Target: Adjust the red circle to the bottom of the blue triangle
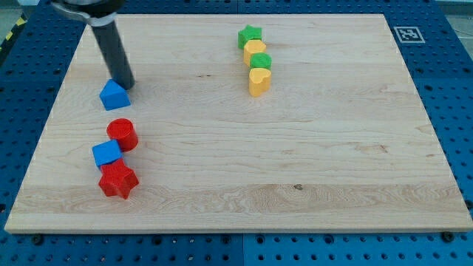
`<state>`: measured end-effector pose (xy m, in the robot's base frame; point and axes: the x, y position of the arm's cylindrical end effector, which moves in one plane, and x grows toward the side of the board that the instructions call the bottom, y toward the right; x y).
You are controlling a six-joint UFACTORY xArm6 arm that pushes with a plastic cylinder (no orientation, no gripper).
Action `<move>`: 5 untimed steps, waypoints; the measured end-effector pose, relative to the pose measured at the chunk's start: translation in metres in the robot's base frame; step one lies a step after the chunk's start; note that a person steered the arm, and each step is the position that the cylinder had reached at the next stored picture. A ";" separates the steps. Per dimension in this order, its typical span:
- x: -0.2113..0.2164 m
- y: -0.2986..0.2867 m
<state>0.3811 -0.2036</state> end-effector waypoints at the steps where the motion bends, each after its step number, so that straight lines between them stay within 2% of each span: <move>1: -0.017 -0.007; 2: -0.002 -0.003; 3: 0.048 0.014; 4: 0.052 0.033; 5: 0.036 0.036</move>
<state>0.4176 -0.1677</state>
